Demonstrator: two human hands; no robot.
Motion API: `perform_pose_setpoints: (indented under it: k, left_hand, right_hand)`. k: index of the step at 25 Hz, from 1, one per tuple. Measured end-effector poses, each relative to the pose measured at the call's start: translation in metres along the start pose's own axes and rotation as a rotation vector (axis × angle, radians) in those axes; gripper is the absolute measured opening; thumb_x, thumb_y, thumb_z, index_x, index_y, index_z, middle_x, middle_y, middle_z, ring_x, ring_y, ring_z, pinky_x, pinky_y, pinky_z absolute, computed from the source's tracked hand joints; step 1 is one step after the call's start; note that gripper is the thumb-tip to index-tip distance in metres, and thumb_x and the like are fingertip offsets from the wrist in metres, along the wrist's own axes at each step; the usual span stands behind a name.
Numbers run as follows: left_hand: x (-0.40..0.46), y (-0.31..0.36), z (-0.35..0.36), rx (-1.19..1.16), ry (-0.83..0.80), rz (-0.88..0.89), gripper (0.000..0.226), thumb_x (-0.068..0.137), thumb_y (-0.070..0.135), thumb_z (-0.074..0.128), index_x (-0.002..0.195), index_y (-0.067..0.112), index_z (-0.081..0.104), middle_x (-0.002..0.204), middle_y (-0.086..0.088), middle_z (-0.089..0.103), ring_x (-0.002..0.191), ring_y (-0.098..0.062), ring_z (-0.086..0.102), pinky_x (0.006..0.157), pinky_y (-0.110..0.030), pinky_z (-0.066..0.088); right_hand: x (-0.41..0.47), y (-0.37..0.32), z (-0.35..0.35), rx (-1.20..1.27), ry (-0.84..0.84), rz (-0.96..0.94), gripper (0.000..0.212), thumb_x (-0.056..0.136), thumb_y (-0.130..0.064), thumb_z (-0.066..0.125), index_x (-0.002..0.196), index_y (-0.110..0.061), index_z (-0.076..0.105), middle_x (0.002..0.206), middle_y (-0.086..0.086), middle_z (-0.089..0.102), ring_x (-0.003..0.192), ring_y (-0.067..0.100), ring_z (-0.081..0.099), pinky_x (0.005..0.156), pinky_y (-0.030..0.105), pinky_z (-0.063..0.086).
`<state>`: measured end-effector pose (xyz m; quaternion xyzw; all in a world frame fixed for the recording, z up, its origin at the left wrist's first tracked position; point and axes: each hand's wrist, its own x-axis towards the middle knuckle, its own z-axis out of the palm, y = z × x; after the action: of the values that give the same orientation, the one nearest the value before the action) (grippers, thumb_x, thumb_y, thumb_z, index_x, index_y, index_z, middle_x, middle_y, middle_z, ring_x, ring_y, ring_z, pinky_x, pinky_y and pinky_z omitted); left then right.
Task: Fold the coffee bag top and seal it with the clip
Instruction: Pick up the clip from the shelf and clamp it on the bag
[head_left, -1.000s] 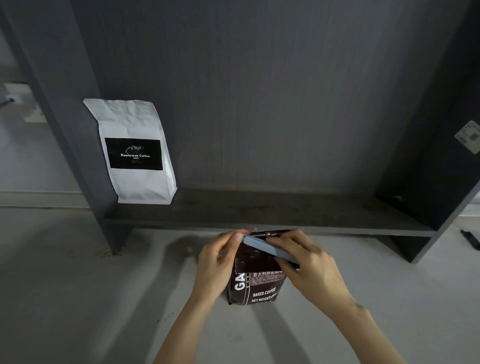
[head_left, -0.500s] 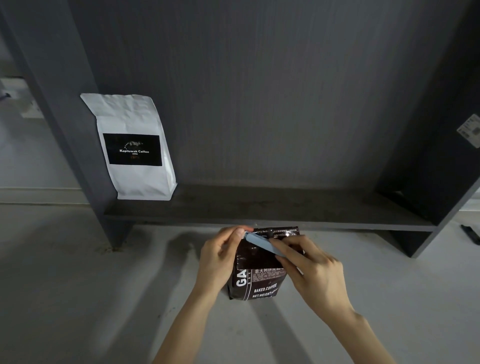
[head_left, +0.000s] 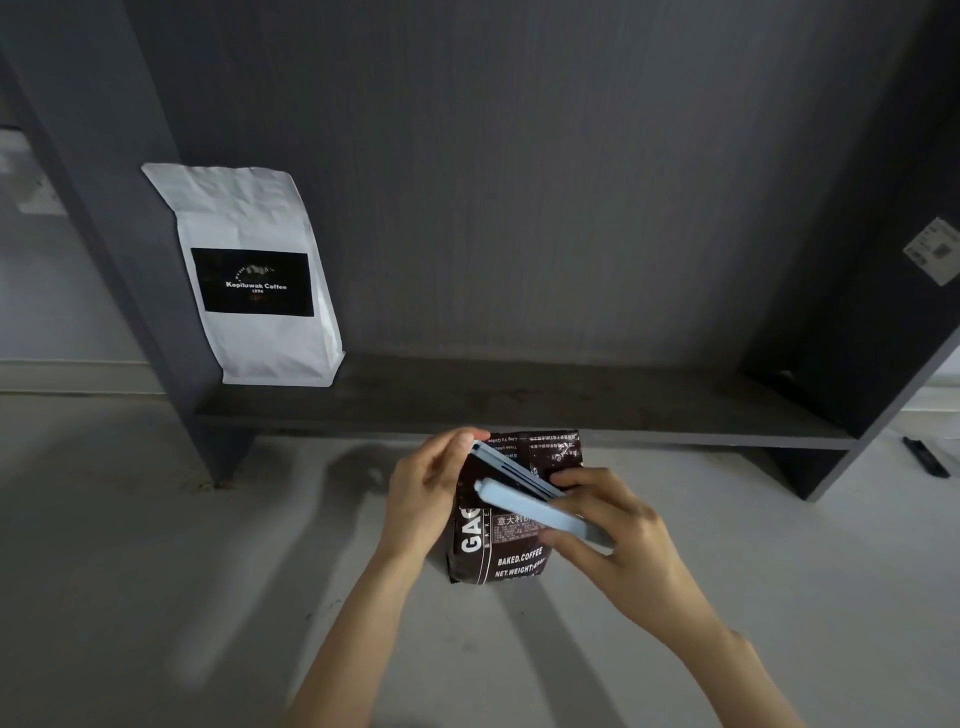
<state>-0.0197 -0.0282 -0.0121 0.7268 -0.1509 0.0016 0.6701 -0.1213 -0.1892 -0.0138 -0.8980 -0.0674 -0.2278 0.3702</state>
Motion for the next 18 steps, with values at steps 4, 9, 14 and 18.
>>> perform_pose_setpoints:
  k: [4, 9, 14, 18]
  left_hand:
    - [-0.001, 0.003, -0.001, -0.008, -0.003, -0.005, 0.022, 0.089, 0.023, 0.047, 0.088, 0.017, 0.068, 0.076, 0.023, 0.067, 0.071, 0.015, 0.060, 0.063, 0.001, 0.041]
    - [-0.003, 0.004, -0.003, -0.034, -0.038, 0.001, 0.019, 0.087, 0.023, 0.050, 0.094, 0.019, 0.067, 0.087, 0.022, 0.065, 0.079, 0.017, 0.058, 0.068, 0.002, 0.040]
    - [-0.012, -0.006, -0.009, -0.087, -0.240, 0.000, 0.044, 0.082, 0.012, 0.058, 0.109, 0.046, 0.049, 0.112, 0.013, 0.061, 0.100, 0.006, 0.058, 0.077, -0.005, 0.045]
    - [-0.017, -0.012, -0.010, -0.097, -0.239, 0.009, 0.065, 0.084, 0.001, 0.053, 0.116, 0.053, 0.032, 0.116, 0.019, 0.054, 0.104, 0.010, 0.054, 0.080, -0.003, 0.042]
  right_hand:
    - [-0.011, 0.007, -0.018, 0.093, -0.068, 0.111, 0.025, 0.071, -0.047, 0.054, 0.089, -0.036, 0.066, 0.102, -0.025, 0.059, 0.087, -0.006, 0.057, 0.068, 0.003, 0.042]
    - [-0.018, 0.011, -0.029, 0.244, -0.082, 0.221, 0.029, 0.084, -0.008, 0.057, 0.086, -0.036, 0.065, 0.102, -0.019, 0.059, 0.076, 0.006, 0.061, 0.062, 0.009, 0.049]
    - [-0.010, 0.014, -0.045, 0.235, 0.005, 0.262, 0.020, 0.084, -0.006, 0.053, 0.088, -0.024, 0.062, 0.084, -0.009, 0.066, 0.064, 0.001, 0.061, 0.057, 0.004, 0.044]
    - [0.001, 0.014, -0.066, 0.316, 0.124, 0.263, 0.029, 0.071, -0.055, 0.061, 0.086, -0.031, 0.064, 0.076, -0.008, 0.070, 0.065, -0.001, 0.062, 0.059, 0.007, 0.048]
